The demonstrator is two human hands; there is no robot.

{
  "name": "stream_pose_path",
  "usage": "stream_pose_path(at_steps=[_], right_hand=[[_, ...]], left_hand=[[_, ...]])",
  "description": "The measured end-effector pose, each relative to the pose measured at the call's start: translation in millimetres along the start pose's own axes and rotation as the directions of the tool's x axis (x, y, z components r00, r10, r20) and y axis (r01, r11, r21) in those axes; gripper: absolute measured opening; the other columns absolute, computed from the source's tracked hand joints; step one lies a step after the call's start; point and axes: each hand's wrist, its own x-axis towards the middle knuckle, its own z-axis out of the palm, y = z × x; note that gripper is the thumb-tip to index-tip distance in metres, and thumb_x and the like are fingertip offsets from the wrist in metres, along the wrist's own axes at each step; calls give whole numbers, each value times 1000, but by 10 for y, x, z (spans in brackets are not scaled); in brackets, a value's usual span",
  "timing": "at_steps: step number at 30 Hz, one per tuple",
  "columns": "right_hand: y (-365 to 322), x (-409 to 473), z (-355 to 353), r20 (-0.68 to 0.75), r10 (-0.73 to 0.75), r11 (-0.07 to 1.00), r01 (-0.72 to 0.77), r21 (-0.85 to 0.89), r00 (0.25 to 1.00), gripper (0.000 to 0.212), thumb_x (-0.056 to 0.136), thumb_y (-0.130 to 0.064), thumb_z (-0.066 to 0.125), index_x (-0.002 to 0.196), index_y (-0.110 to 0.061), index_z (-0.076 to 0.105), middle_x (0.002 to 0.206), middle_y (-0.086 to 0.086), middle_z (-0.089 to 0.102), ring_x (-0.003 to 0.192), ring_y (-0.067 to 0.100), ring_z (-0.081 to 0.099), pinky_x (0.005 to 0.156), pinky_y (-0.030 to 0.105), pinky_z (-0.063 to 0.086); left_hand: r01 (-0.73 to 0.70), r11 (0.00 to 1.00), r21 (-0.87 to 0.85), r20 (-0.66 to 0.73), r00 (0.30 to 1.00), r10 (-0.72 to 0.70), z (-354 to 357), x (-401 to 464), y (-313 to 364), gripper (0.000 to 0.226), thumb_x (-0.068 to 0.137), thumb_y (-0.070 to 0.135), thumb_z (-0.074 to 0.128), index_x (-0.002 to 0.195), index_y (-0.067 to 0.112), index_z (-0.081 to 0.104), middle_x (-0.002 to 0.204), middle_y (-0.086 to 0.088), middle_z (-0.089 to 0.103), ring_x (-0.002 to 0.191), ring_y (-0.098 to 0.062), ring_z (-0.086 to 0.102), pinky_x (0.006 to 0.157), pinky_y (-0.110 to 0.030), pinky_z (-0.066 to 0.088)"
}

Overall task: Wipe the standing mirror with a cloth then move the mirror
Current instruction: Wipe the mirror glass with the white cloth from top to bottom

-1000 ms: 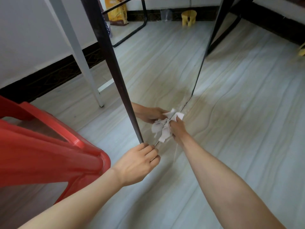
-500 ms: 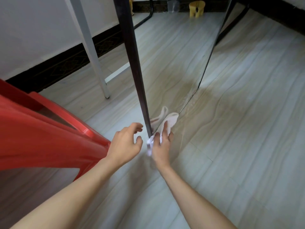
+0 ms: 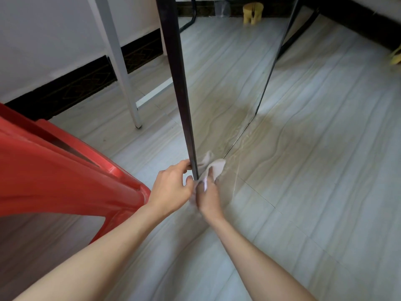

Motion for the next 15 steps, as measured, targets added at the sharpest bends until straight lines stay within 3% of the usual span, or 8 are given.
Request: stream_pose_path(at_steps=[2,3,6,8,9,11,12,15], right_hand=[[80,-3,46,105,51,986,-33,-163,993,32,99,-26,34,125,-12,45,102,5,55,112,24,50,69,24,39],[101,-30,-13,205,116,979,-76,-191,972,33,98,-20,35,127,-11,47,108,13,59,112,29,53,72,28,40],[279,-103,-264,231,214,946,-143,-290,949,39,84,-18,38,111,-9,65,108,19,65,103,35,58,82,30,46],[341,-177,-416,233,240,964,-204,-169,942,36,79,-16,40,95,-8,70,92,14,68,86,28,60,81,35,55],[355,-201,-489,237,274,961,-270,-51,932,31,81,-11,42,93,-8,71,85,10,67,77,22,60,72,33,58],[342,-228,-624,306,321,898,-391,204,896,26,84,-4,45,88,-9,69,65,1,60,55,8,55,47,18,49],[331,-232,-695,328,309,873,-403,275,893,23,81,-4,46,84,-11,68,57,-3,55,46,4,50,42,15,41],[315,-209,-820,354,248,879,-363,309,902,23,58,-15,46,75,-18,61,60,-1,47,53,10,44,49,19,33]], left_hand=[[5,1000,1,0,1000,-5,-8,-3,14,40,87,8,47,126,18,51,118,3,63,112,-16,55,97,-34,39],[12,1000,3,4,1000,-12,-3,-11,16,40,88,9,47,127,18,50,119,3,63,112,-15,54,96,-33,39],[69,996,55,52,996,-72,29,-26,-40,41,91,13,45,132,17,46,125,3,58,114,-16,54,97,-33,39],[138,984,112,158,975,-154,69,-25,-113,39,93,17,43,132,15,47,128,1,57,116,-19,54,98,-34,40],[170,978,122,221,956,-193,92,-26,-144,37,93,19,42,130,15,50,128,1,57,116,-19,54,98,-33,40],[227,969,99,330,911,-248,127,-34,-172,35,94,19,42,126,15,53,128,1,58,115,-19,54,96,-28,41],[247,966,81,372,892,-259,135,-44,-163,34,94,19,43,127,16,53,128,2,57,115,-18,54,94,-25,40],[326,944,-44,492,830,-263,163,-80,-124,40,94,16,46,134,19,44,132,1,51,114,-16,51,88,-19,37]])
